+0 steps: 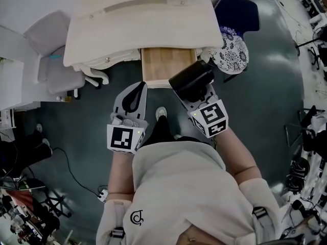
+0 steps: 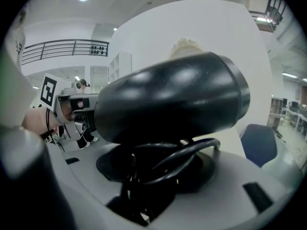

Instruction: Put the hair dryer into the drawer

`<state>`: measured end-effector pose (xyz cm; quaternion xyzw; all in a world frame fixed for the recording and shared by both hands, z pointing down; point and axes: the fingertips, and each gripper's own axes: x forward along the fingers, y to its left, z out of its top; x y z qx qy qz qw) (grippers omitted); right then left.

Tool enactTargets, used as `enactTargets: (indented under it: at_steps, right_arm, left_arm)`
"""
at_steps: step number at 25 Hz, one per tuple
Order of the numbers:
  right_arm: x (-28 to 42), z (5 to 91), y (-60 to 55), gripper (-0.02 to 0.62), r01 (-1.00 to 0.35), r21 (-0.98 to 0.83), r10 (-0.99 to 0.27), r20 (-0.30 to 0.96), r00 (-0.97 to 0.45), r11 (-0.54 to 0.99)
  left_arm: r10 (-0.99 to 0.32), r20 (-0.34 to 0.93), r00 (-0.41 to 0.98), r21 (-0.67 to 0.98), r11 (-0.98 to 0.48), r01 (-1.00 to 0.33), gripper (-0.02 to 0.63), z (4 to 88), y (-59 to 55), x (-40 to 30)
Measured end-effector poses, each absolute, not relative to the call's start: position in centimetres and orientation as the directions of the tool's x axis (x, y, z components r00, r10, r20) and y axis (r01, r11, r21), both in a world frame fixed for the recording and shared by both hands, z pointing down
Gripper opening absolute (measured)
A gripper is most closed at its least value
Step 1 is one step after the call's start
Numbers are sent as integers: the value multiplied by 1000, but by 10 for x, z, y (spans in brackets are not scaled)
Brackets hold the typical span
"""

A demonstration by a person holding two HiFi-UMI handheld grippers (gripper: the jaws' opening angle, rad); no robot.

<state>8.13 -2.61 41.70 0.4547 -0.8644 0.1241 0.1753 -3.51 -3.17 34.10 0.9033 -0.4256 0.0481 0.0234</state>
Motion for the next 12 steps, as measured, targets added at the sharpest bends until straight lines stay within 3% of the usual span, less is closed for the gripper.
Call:
enactTargets:
  at_steps: [7, 12]
  right_arm:
    - [63, 447, -94, 238, -826, -76, -696, 498, -517, 559]
    - [46, 484, -122, 238, -758, -52, -592, 589, -549, 651]
  left_arm:
    - [-741, 100, 664, 51, -663, -747, 12, 350, -107, -45]
    - [-738, 118, 664, 51, -663, -747, 12, 366, -138, -54]
